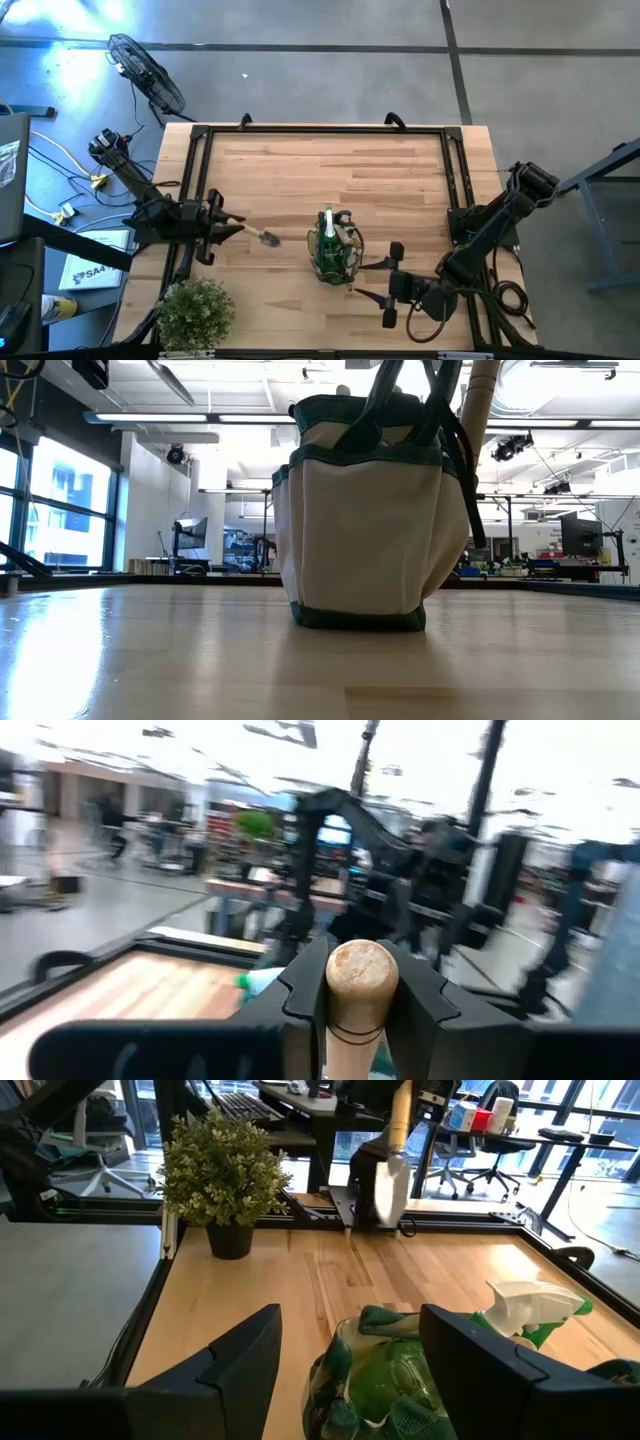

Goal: Pick & Place Garden tools in Gardening bag
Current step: Put the trowel into the gardening bag, then return to Home Position

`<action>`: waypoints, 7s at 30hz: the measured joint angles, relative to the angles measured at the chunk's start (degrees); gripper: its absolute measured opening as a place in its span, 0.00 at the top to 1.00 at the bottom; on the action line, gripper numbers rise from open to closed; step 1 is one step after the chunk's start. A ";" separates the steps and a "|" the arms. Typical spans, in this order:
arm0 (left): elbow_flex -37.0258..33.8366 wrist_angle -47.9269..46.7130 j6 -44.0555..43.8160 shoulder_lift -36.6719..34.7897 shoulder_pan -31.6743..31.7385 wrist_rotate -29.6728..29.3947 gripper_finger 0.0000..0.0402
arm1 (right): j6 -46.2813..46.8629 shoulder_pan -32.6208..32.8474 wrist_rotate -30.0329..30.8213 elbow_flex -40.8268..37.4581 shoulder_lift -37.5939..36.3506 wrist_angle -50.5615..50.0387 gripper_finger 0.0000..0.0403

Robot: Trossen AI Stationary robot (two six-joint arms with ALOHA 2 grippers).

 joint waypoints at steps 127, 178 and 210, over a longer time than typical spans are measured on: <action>23.63 -36.96 -10.75 20.14 27.69 6.87 0.49 | -19.43 -6.74 -12.00 0.00 -25.89 -10.40 0.63; 10.87 -53.55 -13.49 -9.32 22.05 12.54 1.00 | -10.42 -28.35 -36.50 -41.28 -79.79 -19.58 0.99; -13.28 -26.18 -10.85 -21.35 22.05 25.56 1.00 | -3.50 -28.35 -39.35 -54.49 -80.33 -5.57 0.99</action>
